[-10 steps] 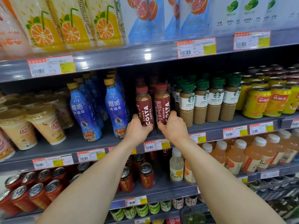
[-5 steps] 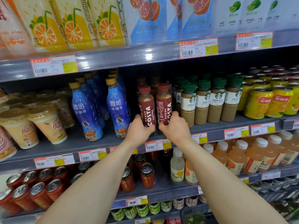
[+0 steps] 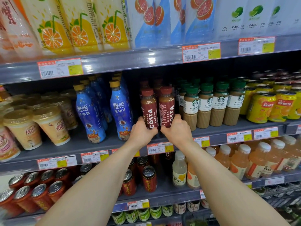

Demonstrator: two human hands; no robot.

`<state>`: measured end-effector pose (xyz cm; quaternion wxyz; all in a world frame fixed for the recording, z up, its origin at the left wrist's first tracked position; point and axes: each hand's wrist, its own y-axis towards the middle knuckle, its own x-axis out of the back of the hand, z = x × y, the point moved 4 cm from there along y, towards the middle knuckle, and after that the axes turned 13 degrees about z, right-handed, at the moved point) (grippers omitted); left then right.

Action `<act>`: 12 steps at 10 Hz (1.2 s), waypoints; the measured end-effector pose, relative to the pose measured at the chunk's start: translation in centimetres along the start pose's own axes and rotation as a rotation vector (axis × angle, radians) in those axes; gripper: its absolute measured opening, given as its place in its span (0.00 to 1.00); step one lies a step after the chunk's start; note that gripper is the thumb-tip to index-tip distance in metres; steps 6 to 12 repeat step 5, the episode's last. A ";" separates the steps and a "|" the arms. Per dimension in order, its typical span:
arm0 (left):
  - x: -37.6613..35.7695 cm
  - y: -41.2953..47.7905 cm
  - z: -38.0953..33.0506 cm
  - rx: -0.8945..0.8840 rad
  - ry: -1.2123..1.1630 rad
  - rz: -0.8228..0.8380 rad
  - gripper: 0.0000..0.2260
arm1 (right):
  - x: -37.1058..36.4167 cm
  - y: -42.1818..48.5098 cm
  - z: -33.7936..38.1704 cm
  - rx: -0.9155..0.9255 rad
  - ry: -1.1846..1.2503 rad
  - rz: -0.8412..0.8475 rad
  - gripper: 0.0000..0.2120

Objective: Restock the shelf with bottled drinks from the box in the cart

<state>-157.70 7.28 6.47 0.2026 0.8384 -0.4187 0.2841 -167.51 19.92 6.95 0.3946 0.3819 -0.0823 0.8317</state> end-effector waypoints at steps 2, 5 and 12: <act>0.3 -0.1 -0.5 0.045 -0.024 -0.008 0.24 | 0.2 0.0 0.2 -0.017 0.025 0.021 0.22; 1.3 -5.1 -0.8 -0.016 0.034 -0.124 0.28 | 0.7 -2.5 0.1 0.106 -0.047 -0.134 0.17; 1.3 -5.1 -0.8 -0.016 0.034 -0.124 0.28 | 0.7 -2.5 0.1 0.106 -0.047 -0.134 0.17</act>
